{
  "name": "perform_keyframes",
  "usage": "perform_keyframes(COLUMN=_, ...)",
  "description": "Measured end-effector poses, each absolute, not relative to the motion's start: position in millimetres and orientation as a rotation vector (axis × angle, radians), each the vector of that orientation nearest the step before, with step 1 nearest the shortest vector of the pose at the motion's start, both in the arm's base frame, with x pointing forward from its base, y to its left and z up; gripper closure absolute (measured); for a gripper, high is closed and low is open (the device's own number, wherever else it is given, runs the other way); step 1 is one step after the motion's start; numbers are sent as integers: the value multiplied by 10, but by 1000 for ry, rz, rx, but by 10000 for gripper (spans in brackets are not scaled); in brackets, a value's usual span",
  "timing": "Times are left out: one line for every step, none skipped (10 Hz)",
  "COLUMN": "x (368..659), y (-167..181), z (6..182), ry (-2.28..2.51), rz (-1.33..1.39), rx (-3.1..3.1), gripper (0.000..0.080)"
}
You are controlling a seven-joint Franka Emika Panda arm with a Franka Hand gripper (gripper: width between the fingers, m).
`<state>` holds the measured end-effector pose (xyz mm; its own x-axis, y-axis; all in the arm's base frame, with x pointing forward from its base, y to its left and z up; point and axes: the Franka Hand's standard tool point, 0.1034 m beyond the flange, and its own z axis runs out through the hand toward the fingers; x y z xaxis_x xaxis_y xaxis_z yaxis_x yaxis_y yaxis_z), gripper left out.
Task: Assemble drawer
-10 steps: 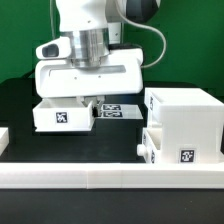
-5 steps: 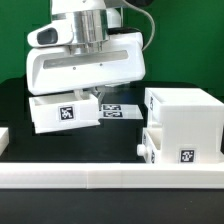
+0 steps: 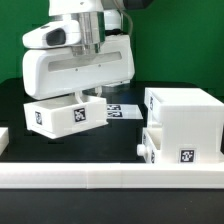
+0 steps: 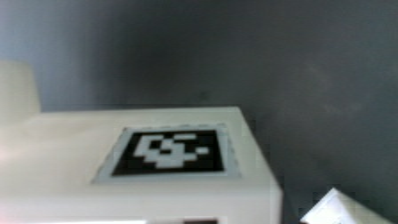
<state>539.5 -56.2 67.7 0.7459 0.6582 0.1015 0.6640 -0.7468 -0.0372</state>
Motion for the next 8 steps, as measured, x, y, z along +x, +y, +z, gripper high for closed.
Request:
perform_keyframes(x=5442, y=-559, z=670, ry=-1257, rz=-124, rx=-2819, gripper=755)
perform_keyframes(x=5446, y=-536, z=666, ry=-1346, rz=-121, rx=-2788, gripper=755)
perform_keyframes(x=5441, y=-553, z=662, ry=-1457, rz=-118, rx=-2739, gripper=755)
perform_keyframes(x=5437, y=-567, z=659, ry=-1540, rz=-118, rx=-2697, gripper=755)
perform_keyframes(x=5436, y=-569, z=658, ry=-1581, rz=-118, rx=-2674, gripper=755)
perform_keyframes(x=5442, y=-573, z=655, ry=-1750, rz=-106, rx=-2586, gripper=755)
perform_keyframes(x=5473, y=-550, z=653, ry=-1932, rz=-85, rx=-2481, gripper=755)
perform_keyframes(x=5500, y=-523, z=648, ry=-1997, rz=-67, rx=-2438, gripper=755)
